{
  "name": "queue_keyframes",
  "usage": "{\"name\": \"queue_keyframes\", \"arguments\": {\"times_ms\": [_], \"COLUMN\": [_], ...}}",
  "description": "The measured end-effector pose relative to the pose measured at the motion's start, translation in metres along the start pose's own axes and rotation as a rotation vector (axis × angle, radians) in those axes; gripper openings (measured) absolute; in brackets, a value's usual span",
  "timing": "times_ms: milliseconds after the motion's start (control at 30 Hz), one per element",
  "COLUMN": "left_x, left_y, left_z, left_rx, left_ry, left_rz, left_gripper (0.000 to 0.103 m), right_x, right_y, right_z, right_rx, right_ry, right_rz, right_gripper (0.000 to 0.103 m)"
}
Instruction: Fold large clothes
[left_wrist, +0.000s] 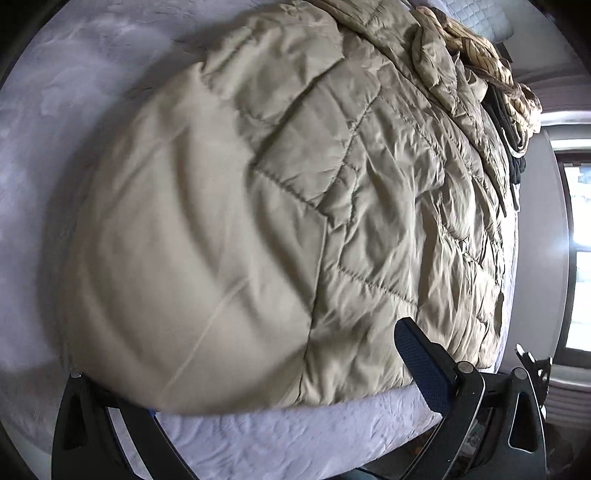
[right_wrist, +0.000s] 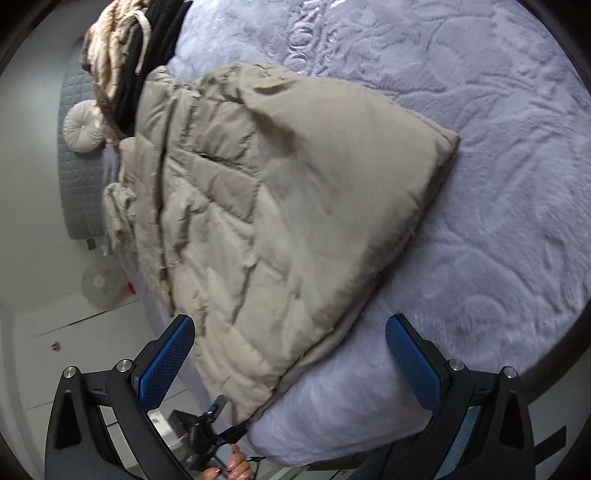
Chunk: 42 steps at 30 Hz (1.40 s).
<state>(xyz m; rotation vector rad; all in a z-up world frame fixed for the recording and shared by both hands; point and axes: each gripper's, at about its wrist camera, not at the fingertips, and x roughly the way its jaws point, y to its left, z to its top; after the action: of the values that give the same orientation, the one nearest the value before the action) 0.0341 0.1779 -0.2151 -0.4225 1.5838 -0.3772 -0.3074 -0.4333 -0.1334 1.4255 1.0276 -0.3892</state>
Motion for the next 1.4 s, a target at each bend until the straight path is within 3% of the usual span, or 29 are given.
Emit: {"name": "queue_keyframes", "arguments": {"times_ms": [200,267,333,400,433,500,567,667,767,867,967,1200,1400], "left_x": [0.006,0.003,0.001,-0.003,-0.006,-0.016,-0.028,-0.046,-0.069,-0.101,-0.126,-0.138,-0.106], "left_y": [-0.001,-0.004,-0.003,-0.001,0.0,-0.001,-0.007,-0.019,-0.036,-0.062,-0.084,-0.14,-0.153], "left_z": [0.002,0.003,0.006,0.01,0.012,0.015,0.017,0.021,0.028,0.045,0.07,0.171,0.263], "left_rx": [-0.004,-0.004,-0.017,-0.056,-0.072,-0.089,-0.094,-0.088,-0.07,-0.045,-0.007,0.144,0.163], "left_ry": [0.0,-0.016,-0.012,-0.015,-0.022,-0.043,-0.069,-0.096,-0.141,-0.224,-0.304,-0.385,-0.351], "left_rz": [0.022,0.027,0.019,-0.05,-0.068,-0.098,-0.119,-0.125,-0.129,-0.137,-0.152,-0.119,-0.084], "left_gripper": [0.102,0.083,0.042,0.019,0.019,0.014,0.014,0.014,0.014,0.014,0.014,0.015,0.015], "right_x": [0.019,0.024,0.029,0.031,0.031,0.031,0.033,0.028,0.016,0.0,-0.009,0.007,0.057], "right_y": [0.0,0.003,0.007,0.007,0.004,-0.003,-0.013,-0.01,0.022,0.074,0.128,0.242,0.295], "right_z": [0.016,0.02,0.024,0.027,0.029,0.032,0.034,0.041,0.05,0.069,0.09,0.146,0.194], "right_rx": [0.009,0.003,-0.001,0.014,0.03,0.068,0.114,0.1,-0.006,-0.148,-0.29,-0.503,-0.506], "right_ry": [0.009,0.024,0.05,0.069,0.075,0.093,0.13,0.148,0.18,0.206,0.208,0.153,0.075], "right_rz": [0.031,0.078,0.106,0.117,0.138,0.168,0.172,0.205,0.275,0.328,0.323,0.303,0.23], "right_gripper": [0.103,0.103,0.103,0.102,0.098,0.077,0.012,0.01,0.009,0.009,0.009,0.009,0.009]}}
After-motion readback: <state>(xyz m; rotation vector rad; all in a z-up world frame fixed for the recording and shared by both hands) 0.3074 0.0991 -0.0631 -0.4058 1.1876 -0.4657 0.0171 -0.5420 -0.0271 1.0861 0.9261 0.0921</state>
